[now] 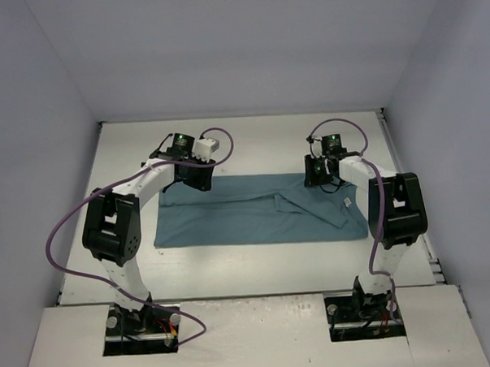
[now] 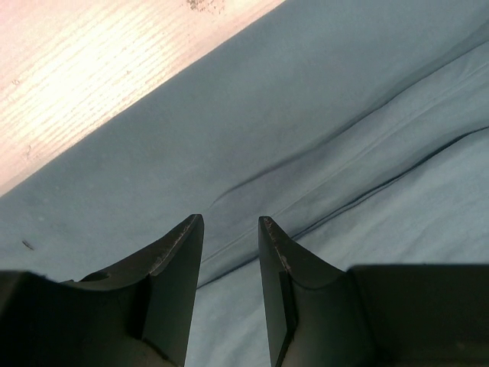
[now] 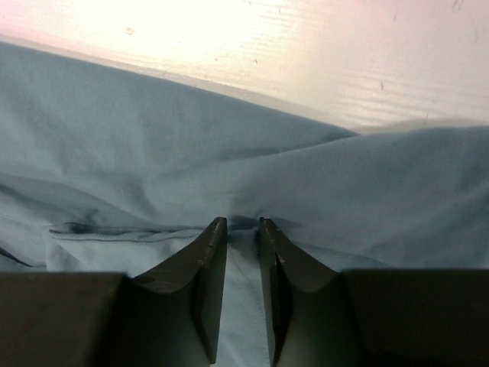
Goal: Fold and stack the t-shirts
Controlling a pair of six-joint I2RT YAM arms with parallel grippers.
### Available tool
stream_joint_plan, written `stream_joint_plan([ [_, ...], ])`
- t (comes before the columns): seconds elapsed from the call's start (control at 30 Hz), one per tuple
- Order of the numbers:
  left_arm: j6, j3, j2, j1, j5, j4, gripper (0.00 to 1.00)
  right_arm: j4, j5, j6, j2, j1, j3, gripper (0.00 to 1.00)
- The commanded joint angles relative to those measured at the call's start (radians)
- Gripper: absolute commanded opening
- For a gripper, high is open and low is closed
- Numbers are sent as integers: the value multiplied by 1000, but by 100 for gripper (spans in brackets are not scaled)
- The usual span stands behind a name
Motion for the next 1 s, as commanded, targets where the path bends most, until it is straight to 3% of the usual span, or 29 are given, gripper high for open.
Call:
stream_joint_plan([
  [0.0,21,61,-18,3,27,7,32,14,-22,-11,-78,20,-21,7],
  [0.07,22,64,-17,2,30,6,32,14,-27,-11,-89,28,-33,0],
  [0.43,74,84,-43,-34,92,7,32,13,-15,31,-224,159,-103,0],
  [0.77,103,89,-68,-107,132,7,32,13,5,202,-367,315,-248,1],
  [0.97,128,67,-93,-209,166,39,32,-5,81,285,-554,324,-331,32],
])
